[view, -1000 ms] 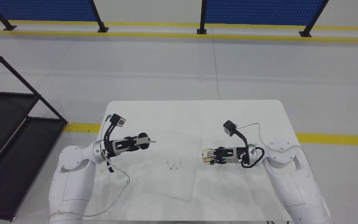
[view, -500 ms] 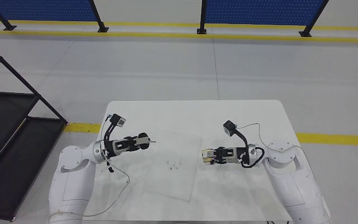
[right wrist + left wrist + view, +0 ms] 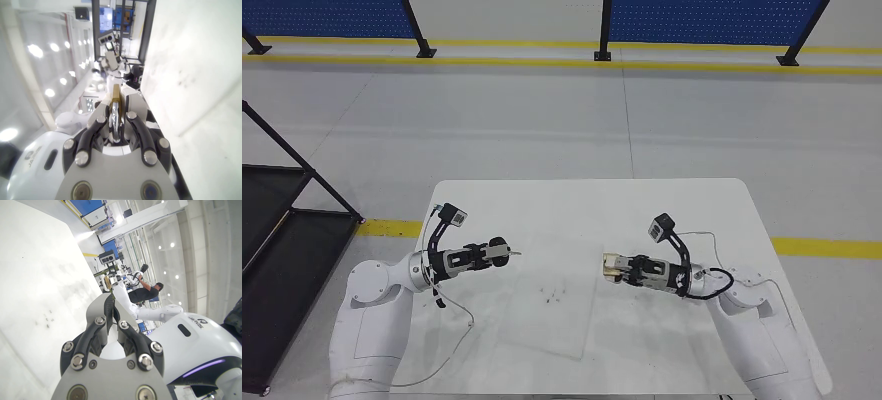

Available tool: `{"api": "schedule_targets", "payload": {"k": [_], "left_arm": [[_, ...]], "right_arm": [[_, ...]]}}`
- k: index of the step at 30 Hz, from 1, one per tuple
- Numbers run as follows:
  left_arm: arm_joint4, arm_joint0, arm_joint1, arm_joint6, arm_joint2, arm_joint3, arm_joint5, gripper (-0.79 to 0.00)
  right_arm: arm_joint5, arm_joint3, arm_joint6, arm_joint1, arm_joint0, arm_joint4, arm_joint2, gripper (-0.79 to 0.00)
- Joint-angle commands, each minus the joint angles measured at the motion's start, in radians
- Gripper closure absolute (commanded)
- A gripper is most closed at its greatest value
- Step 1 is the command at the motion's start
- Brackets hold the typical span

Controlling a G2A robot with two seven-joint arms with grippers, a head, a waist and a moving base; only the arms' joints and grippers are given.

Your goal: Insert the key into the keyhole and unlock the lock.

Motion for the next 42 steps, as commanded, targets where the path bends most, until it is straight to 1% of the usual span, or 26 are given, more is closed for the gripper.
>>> {"api": "schedule_targets", "payload": {"k": [1,6,12,15,28,33,38,40,42], "left_arm": [[0.0,0.0,0.0,0.0,0.0,0.0,0.0,0.0],[0.0,0.0,0.0,0.0,0.0,0.0,0.0,0.0],[0.0,0.0,0.0,0.0,0.0,0.0,0.0,0.0],[0.0,0.0,0.0,0.0,0.0,0.0,0.0,0.0],[0.003,0.001,0.0,0.008,0.001,-0.002,0.0,0.0],[0.021,0.016,-0.001,0.062,0.073,-0.038,0.007,0.0],[0.064,0.0,-0.001,0.095,0.159,-0.066,0.02,0.0],[0.06,-0.007,-0.003,0.119,0.194,-0.075,0.017,0.0],[0.08,-0.011,-0.004,0.159,0.221,-0.09,-0.007,0.0]], "right_arm": [[-0.018,0.007,-0.024,-0.002,-0.002,0.013,-0.005,0.0],[-0.072,0.0,-0.104,-0.005,-0.017,0.024,-0.017,0.0],[-0.114,-0.024,-0.18,-0.003,-0.032,-0.028,-0.021,0.0],[-0.127,-0.026,-0.168,-0.003,-0.035,-0.011,-0.027,0.0],[-0.127,-0.026,-0.168,-0.003,-0.035,-0.011,-0.027,0.0],[-0.127,-0.026,-0.168,-0.003,-0.035,-0.011,-0.027,0.0],[-0.127,-0.026,-0.168,-0.003,-0.035,-0.011,-0.027,0.0],[-0.127,-0.026,-0.168,-0.003,-0.035,-0.011,-0.027,0.0],[-0.127,-0.026,-0.168,-0.003,-0.035,-0.011,-0.027,0.0]]}}
